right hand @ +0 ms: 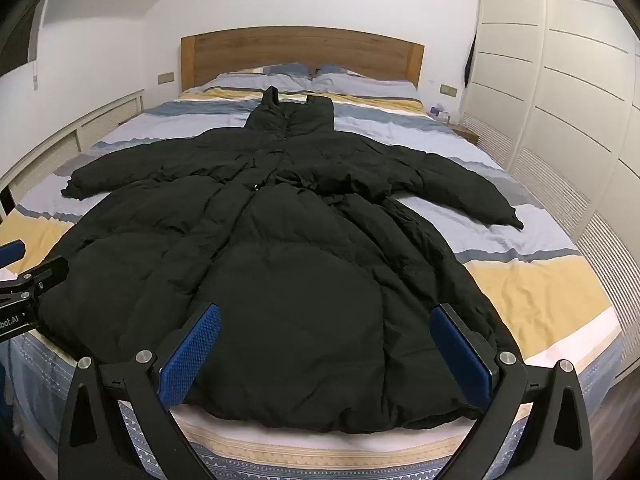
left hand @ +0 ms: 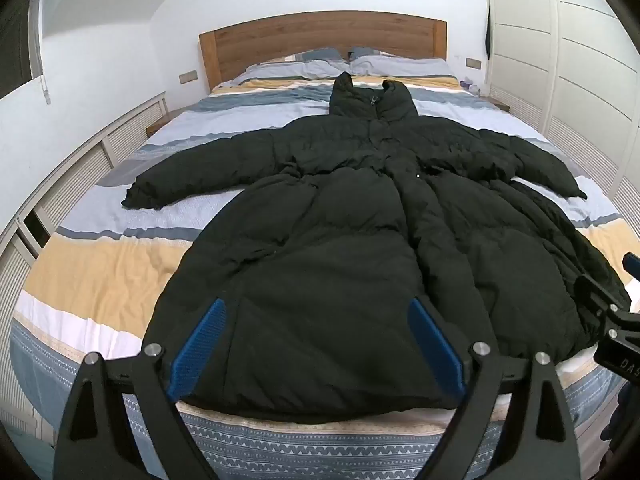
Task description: Fold large clothes
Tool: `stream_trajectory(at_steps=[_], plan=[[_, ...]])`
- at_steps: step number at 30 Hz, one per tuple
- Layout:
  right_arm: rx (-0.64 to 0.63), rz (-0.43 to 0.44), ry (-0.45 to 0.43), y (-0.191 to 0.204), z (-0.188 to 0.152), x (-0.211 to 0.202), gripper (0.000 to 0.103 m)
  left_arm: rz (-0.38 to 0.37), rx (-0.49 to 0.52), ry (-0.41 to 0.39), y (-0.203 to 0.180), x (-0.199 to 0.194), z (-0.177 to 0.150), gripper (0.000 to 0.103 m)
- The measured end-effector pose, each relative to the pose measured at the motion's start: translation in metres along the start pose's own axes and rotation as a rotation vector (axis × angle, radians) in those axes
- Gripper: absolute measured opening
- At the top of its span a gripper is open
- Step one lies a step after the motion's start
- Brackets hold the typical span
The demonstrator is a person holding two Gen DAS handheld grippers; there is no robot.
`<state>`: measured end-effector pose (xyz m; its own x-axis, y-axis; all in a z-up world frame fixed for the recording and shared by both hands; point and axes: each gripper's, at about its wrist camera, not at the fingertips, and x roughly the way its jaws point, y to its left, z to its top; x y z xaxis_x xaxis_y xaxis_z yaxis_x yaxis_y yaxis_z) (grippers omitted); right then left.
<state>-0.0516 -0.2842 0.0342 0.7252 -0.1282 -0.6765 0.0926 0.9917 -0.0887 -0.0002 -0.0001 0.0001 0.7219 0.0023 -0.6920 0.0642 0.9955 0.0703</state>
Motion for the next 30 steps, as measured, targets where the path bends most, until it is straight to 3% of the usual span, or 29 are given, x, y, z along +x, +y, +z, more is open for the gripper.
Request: stream_trajectory(at_steps=[30], plan=[[-0.027,-0.016,0.023,0.002,-0.004,0.005,0.102,0.009,-0.01,0.029,0.0,0.011,-0.005,0.093]])
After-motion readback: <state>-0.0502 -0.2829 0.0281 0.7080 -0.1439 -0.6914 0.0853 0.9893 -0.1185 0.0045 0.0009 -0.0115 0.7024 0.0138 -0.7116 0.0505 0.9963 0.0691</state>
